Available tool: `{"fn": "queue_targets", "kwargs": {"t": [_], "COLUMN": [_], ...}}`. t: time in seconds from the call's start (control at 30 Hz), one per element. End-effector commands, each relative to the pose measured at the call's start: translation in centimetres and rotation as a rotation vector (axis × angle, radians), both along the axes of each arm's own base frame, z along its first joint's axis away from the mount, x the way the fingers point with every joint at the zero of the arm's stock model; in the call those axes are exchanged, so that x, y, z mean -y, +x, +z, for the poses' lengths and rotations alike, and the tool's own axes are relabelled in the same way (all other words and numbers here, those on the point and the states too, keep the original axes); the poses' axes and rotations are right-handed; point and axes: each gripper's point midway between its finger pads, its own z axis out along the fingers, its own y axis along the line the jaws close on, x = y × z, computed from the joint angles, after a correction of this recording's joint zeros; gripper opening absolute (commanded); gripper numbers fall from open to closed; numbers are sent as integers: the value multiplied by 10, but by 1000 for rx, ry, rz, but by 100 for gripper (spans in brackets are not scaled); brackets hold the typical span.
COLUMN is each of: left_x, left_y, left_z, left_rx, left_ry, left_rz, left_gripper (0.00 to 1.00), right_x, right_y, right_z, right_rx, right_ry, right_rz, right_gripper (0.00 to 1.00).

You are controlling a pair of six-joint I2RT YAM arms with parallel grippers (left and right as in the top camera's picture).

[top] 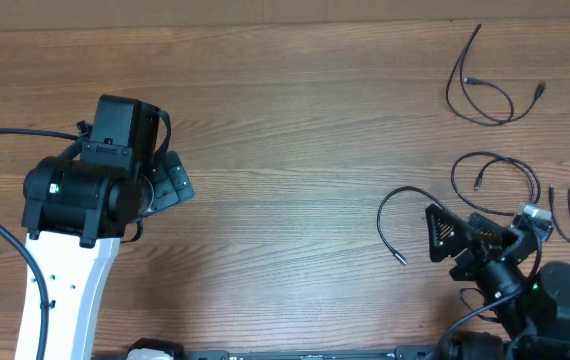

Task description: Untangle cables

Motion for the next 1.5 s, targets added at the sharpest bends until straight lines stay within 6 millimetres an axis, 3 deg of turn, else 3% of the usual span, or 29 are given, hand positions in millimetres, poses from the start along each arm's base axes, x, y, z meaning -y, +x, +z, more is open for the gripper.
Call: {"fn": "queue_targets", "kwargs": {"t": [0.0, 0.4, 1.3, 1.47], "left_x": [-2, -2, -2, -2], "left_y": [0, 0, 0, 0], "left_z": [2, 2, 2, 2], "left_rx": [11, 10, 11, 11], "left_ry": [13, 13, 13, 13], "left_rz": [7, 7, 7, 7], "left_gripper": [100, 99, 100, 100], "right_x": [-2, -9, -10, -13], "right_y": [1, 6, 11, 15], "right_z": [-5, 11, 6, 13], "right_rx": [38, 287, 413, 508], "right_ry": [-8, -37, -50, -42], "right_rz": [10, 47, 12, 20], "right_gripper": [100, 100, 100, 100]}}
